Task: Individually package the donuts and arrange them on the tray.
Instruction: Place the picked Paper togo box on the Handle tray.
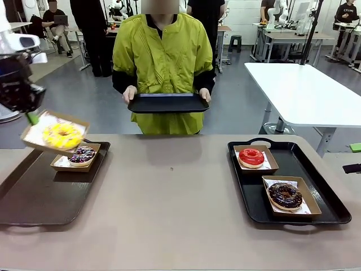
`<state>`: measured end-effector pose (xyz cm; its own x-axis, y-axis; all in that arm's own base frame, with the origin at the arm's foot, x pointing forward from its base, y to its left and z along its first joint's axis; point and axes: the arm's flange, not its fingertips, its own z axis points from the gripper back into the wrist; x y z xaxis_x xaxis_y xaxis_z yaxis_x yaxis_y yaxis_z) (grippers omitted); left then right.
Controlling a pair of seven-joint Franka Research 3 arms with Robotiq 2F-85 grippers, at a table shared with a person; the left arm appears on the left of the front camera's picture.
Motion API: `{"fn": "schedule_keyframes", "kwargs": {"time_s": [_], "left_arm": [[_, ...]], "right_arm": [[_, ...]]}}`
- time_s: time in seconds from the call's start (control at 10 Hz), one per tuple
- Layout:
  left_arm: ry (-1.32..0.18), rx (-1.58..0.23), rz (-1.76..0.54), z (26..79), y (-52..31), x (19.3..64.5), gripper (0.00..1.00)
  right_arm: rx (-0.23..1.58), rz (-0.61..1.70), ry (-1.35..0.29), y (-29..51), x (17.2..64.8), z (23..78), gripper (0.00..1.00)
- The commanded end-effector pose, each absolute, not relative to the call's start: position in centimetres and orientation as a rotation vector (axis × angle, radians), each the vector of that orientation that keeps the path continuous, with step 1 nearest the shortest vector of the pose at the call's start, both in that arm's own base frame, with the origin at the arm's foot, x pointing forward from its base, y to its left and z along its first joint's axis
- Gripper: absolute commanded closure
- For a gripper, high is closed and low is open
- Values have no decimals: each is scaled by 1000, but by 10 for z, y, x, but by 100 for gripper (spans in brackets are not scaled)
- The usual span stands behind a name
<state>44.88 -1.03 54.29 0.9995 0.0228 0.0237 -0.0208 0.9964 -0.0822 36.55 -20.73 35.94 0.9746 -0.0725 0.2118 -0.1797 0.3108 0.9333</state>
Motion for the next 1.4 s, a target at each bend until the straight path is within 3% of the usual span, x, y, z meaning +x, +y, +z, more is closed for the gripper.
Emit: {"fn": "schedule_keyframes", "kwargs": {"time_s": [0.0, 0.3, 1.1, 1.3], "left_arm": [[-56, -6, 62, 520, 10, 430, 99], [-22, -4, 78, 495, 29, 419, 99], [0, -18, 73, 494, 27, 424, 99], [-67, 11, 44, 482, 31, 399, 99]], "right_arm": [[1259, 95, -219, -210, 363, 360, 0], [1259, 95, -219, -210, 363, 360, 0], [1259, 95, -219, -210, 363, 360, 0], [1259, 95, -219, -210, 363, 360, 0]]}}
